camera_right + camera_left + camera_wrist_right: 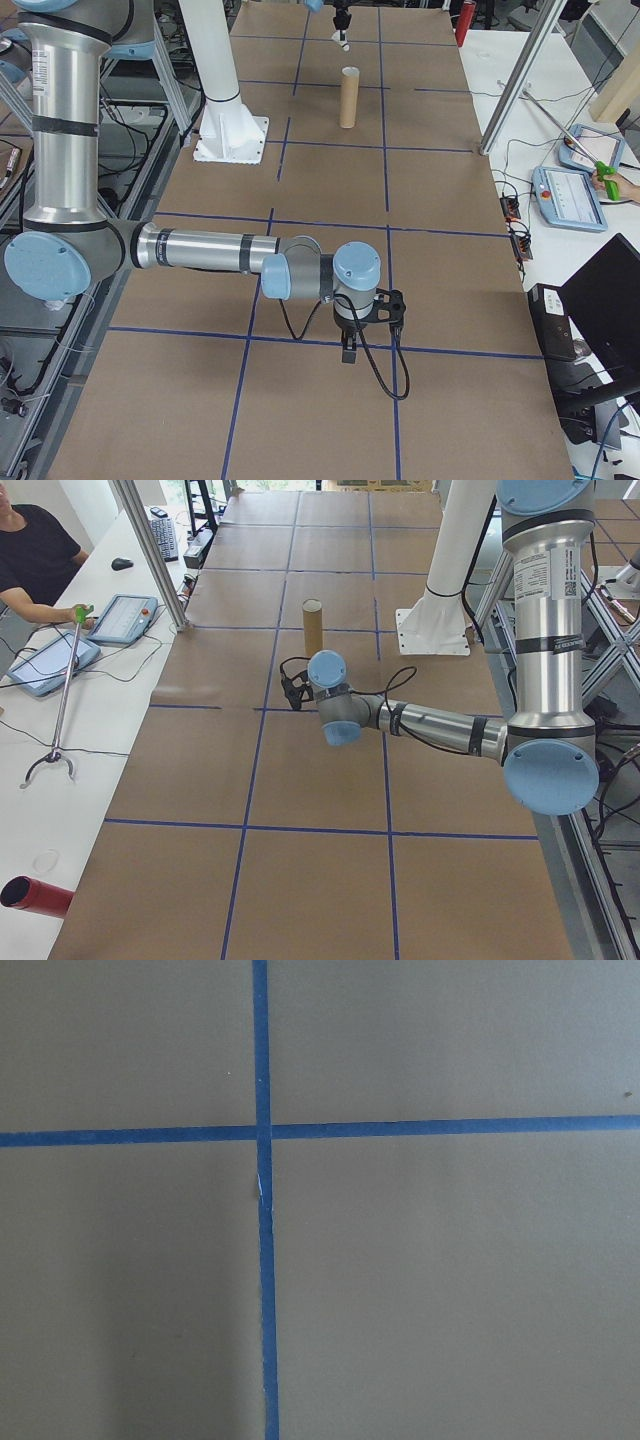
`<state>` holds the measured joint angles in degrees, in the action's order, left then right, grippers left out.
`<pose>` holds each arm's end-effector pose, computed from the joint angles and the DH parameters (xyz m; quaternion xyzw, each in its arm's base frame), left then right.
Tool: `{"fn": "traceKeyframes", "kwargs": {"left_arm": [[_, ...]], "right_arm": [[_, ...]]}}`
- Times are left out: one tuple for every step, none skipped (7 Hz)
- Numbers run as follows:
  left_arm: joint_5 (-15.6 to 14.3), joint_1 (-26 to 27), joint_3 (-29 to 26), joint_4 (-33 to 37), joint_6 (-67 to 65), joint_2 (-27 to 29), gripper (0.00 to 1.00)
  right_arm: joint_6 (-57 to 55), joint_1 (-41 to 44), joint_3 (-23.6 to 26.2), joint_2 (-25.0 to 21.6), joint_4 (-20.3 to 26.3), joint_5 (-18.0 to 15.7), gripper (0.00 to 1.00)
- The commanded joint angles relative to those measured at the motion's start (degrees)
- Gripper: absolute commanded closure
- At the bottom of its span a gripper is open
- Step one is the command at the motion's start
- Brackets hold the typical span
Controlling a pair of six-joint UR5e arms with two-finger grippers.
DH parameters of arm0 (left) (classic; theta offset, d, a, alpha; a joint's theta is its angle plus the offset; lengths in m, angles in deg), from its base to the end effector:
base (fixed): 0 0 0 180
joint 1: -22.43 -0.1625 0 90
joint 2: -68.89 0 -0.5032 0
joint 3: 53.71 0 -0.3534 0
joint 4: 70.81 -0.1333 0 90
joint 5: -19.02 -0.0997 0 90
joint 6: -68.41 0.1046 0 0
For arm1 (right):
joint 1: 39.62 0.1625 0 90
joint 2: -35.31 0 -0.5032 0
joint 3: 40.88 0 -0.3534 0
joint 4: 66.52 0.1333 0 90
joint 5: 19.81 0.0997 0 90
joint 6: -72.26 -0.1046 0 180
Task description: Collect badminton balls into bucket
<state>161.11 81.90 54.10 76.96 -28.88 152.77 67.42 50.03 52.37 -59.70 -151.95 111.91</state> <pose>0.1532 -0.3596 0.5204 -0.0990 0.6184 -0.1974 0.7542 0.0612 -0.4131 0.7477 0.0068 -0.3567 0.0279 0.9338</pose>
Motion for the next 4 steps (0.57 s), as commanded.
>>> {"fn": "traceKeyframes", "kwargs": {"left_arm": [[0.47, 0.74, 12.89, -14.73, 9.16, 0.06, 1.0], [0.21, 1.18, 18.6, -22.02, 14.02, 0.05, 1.0], [-0.23, 1.18, 22.92, -26.88, 16.06, 0.23, 1.0], [-0.24, 1.09, 25.58, -29.54, 16.17, 1.27, 1.0]], "right_arm": [[0.0, 0.0, 0.0, 0.0, 0.0, -0.06, 0.0], [0.0, 0.0, 0.0, 0.0, 0.0, -0.06, 0.0], [0.0, 0.0, 0.0, 0.0, 0.0, 0.03, 0.0], [0.0, 0.0, 0.0, 0.0, 0.0, 0.03, 0.0]]}}
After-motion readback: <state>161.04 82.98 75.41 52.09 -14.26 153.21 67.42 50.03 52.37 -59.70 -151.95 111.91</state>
